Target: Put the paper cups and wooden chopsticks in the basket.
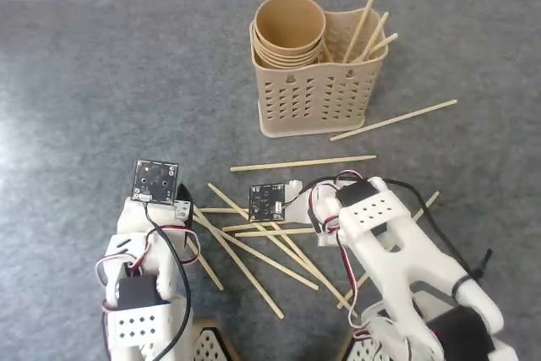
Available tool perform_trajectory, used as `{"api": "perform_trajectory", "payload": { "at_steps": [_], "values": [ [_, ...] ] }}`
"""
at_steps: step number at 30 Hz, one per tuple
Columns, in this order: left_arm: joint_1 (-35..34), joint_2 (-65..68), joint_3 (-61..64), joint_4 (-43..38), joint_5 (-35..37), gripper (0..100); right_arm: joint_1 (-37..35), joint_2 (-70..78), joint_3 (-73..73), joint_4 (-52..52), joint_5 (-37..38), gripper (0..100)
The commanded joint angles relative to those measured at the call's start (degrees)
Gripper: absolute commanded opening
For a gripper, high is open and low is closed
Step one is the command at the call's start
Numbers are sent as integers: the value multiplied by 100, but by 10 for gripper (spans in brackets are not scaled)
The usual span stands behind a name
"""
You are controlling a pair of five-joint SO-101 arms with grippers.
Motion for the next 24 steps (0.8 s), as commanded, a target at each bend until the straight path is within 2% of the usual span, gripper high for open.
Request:
{"api": "perform_trajectory", "payload": {
  "at_steps": [1,15,17,20,24],
  "values": [
    [44,9,-31,-114,-53,105,4,347,-53,-136,-70,165],
    [44,9,-31,-114,-53,105,48,1165,-826,-374,-70,164],
    [44,9,-31,-114,-53,105,48,1226,-958,-374,-62,125],
    [44,9,-31,-114,-53,105,48,1393,-1081,-374,246,0],
    [44,9,-31,-114,-53,105,163,1596,-1187,-382,343,7]
  ]
}}
